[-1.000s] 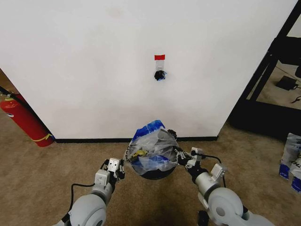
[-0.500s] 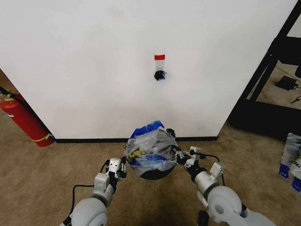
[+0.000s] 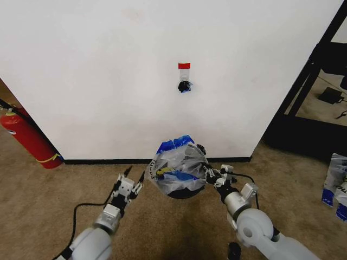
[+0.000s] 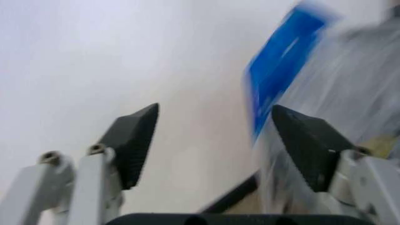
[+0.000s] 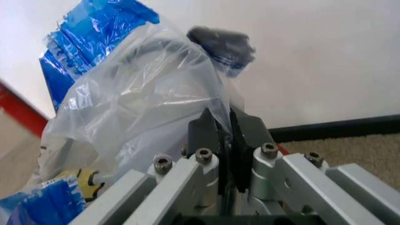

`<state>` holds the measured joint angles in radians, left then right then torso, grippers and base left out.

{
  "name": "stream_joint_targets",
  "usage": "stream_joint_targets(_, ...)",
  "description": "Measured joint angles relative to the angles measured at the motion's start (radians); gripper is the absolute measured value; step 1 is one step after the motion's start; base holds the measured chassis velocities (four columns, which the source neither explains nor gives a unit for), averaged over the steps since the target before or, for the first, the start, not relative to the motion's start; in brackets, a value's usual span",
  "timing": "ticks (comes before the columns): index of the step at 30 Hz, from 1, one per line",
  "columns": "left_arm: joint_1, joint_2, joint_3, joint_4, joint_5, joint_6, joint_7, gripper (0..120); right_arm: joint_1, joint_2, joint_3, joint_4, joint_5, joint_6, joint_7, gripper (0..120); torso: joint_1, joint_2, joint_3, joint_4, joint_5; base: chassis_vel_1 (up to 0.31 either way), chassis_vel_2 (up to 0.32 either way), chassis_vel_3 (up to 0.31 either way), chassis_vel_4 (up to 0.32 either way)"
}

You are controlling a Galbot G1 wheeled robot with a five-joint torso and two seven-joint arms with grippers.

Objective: Pick up the garbage bag from the wall and place it over the trash bin.

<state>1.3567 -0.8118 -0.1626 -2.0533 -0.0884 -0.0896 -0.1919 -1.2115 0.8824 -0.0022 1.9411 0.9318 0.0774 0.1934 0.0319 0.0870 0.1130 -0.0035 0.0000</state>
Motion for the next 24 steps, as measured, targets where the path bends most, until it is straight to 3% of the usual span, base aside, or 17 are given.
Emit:
stream_joint_targets(5,-0.021,0.018,0.02,0.035,0.057,-0.1,0.151,98,-0.017,-0.013,-0.007,0.015,-0.057,0.005,-0.056,1,0.0,0.0,0.0,0.0004,-0.0001,0.0,0.0,0.0,0.0)
stream_joint_targets(11,-0.034,0.014,0.018,0.054,0.076,-0.113,0.162,100,-0.026,-0.023,-0.015,0.03,-0.075,0.006,-0.092,1,0.0,0.0,0.0,0.0005,-0.0002,0.0,0.0,0.0,0.0)
stream_joint_targets(16,-0.035,0.027,0.006,0.058,0.08,-0.113,0.146,93,-0.043,-0.029,-0.02,0.032,-0.105,0.011,-0.122,1,0.0,0.0,0.0,0.0003,0.0,0.0,0.0,0.0,0.0)
stream_joint_targets(24,-0.023,0.034,-0.014,0.061,0.094,-0.101,0.137,65,-0.055,-0.027,-0.02,0.04,-0.127,0.016,-0.134,1,0.0,0.0,0.0,0.0004,0.0,0.0,0.0,0.0,0.0)
